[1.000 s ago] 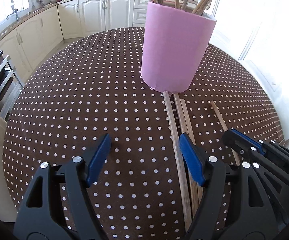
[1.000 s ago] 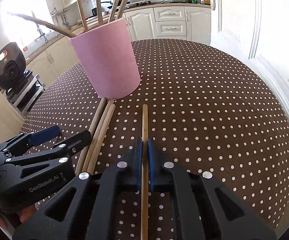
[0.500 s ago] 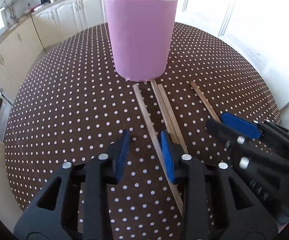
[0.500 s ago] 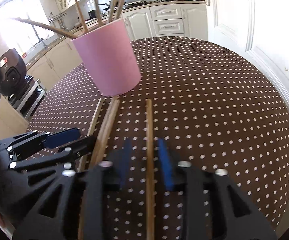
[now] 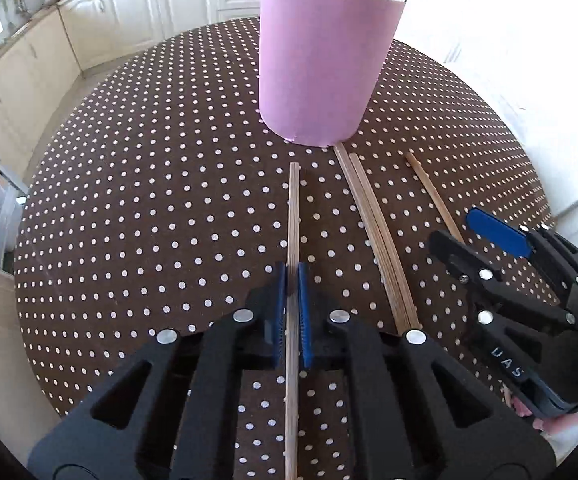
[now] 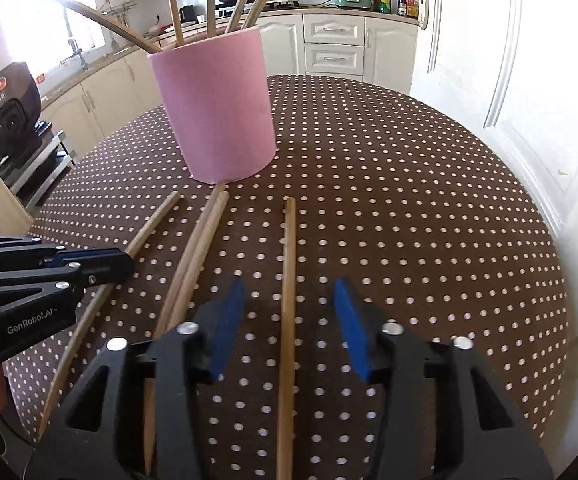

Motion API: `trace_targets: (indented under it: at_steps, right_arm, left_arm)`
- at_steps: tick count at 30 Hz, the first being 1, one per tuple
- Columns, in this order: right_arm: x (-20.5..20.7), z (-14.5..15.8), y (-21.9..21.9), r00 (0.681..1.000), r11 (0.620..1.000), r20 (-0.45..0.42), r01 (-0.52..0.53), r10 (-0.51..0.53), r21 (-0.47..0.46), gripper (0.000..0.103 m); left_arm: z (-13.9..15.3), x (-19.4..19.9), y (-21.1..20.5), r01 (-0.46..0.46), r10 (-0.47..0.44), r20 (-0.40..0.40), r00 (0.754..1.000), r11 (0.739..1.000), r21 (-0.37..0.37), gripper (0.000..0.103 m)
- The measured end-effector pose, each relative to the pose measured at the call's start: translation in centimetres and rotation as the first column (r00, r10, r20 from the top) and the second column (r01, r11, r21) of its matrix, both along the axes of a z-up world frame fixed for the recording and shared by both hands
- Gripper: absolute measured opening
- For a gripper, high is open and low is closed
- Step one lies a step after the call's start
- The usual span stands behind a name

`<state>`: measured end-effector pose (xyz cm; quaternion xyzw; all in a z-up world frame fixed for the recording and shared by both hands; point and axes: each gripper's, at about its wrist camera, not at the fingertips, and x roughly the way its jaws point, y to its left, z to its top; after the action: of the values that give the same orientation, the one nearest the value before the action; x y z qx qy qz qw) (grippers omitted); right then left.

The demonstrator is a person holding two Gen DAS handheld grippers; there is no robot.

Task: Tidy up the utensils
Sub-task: 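Close the left gripper on another chopstick while the right holds its chopstick, then lift both held chopsticks upright and carry them over the pink cup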

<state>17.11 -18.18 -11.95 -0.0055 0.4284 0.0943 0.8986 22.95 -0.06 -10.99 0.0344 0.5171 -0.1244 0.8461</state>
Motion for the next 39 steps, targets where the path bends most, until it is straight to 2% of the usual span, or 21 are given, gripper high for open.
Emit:
trace_targets:
  at_steps: [1, 6, 9, 12, 14, 18, 23, 30, 33, 39]
  right_arm:
    - [0.0, 0.0, -0.2, 1.000, 1.000, 0.001, 0.001, -0.001, -0.005, 0.028]
    - [0.2, -0.2, -0.7, 1.000, 0.999, 0.007, -0.011, 0.011, -0.036, 0.009]
    - [0.3, -0.1, -0.4, 1.000, 0.999, 0.007, -0.025, 0.025, -0.039, 0.005]
    - [0.3, -0.1, -0.6, 1.000, 0.999, 0.008, -0.028, 0.029, -0.023, 0.005]
    - [0.4, 0.1, -0.8, 0.999, 0.999, 0.008, -0.032, 0.031, 0.006, 0.005]
    - [0.1, 0.9, -1.6, 0.999, 0.999, 0.029, 0.020, -0.021, 0.050, 0.005]
    - [-1.0, 3.3, -2.0, 0.993, 0.993, 0.110, 0.020, -0.033, 0.120, 0.005]
    - [-2.1, 6.5, -3.8, 0.971, 0.975, 0.227, 0.020, -0.072, 0.223, 0.005]
    - [-2.4, 7.3, -4.5, 0.959, 0.963, 0.267, 0.018, -0.093, 0.270, 0.005]
    - [-3.0, 8.9, -5.0, 0.938, 0.943, 0.328, 0.000, -0.116, 0.334, 0.005]
  left_arm:
    - [0.0, -0.1, -0.2, -0.005, 0.005, 0.010, 1.000, 1.000, 0.017, 0.008]
    - [-0.4, -0.2, -2.2, -0.060, 0.059, 0.015, 0.998, 0.997, 0.055, 0.009]
    - [-0.6, -0.1, -4.7, -0.060, 0.058, 0.022, 0.998, 0.993, 0.099, 0.008]
    - [-0.9, -0.1, -5.6, -0.037, 0.032, 0.061, 0.998, 0.995, 0.096, 0.007]
    - [-0.9, -0.4, -5.4, -0.046, 0.042, 0.063, 0.997, 0.997, 0.061, 0.006]
    - [-0.9, -1.4, -5.5, -0.052, 0.048, 0.076, 0.996, 0.997, 0.049, 0.006]
    - [-0.5, -3.0, -5.8, -0.049, 0.043, 0.128, 0.991, 0.998, 0.042, 0.006]
    - [2.1, -5.5, -5.8, -0.063, 0.063, 0.212, 0.975, 0.998, -0.009, 0.006]
    - [3.5, -5.8, -5.2, -0.058, 0.073, 0.235, 0.969, 0.996, -0.068, 0.006]
    - [6.2, -6.3, -4.3, -0.060, 0.098, 0.306, 0.947, 0.990, -0.131, 0.006]
